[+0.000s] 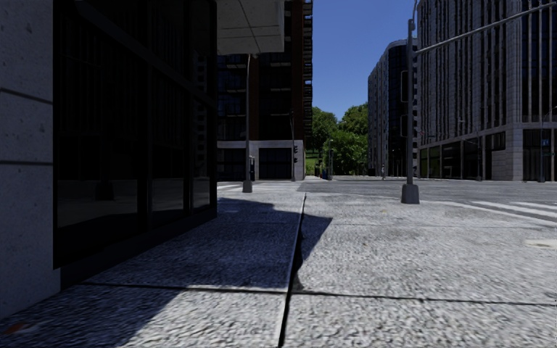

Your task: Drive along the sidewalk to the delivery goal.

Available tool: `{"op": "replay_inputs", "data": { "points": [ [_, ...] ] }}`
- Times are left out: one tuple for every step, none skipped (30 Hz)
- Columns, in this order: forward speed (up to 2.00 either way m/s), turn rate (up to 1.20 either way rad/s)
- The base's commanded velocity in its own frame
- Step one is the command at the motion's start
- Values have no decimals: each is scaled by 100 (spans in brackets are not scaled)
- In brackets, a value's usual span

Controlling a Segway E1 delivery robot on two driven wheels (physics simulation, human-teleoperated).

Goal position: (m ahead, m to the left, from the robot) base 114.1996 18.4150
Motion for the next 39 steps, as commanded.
{"op": "replay_inputs", "data": {
  "points": [
    [200, 0],
    [200, 0],
    [200, 0],
    [200, 0],
    [200, 0],
    [200, 0],
    [200, 0],
    [200, 0],
    [200, 0],
    [200, 0],
    [200, 0],
    [200, 0],
    [200, 0],
    [200, 0],
    [200, 0],
    [200, 0],
    [200, 0],
    [200, 0],
    [200, 0],
    [200, 0],
    [200, 0],
    [200, 0],
    [200, 0],
    [200, 0],
    [200, 0],
    [200, 0],
    [200, 0],
    [200, 0],
    [200, 0],
    [200, 0],
    [200, 0],
    [200, 0],
    [200, 0],
    [200, 0],
    [200, 0],
    [200, 0],
    [200, 0],
    [200, 0],
    [200, 0]
  ]
}}
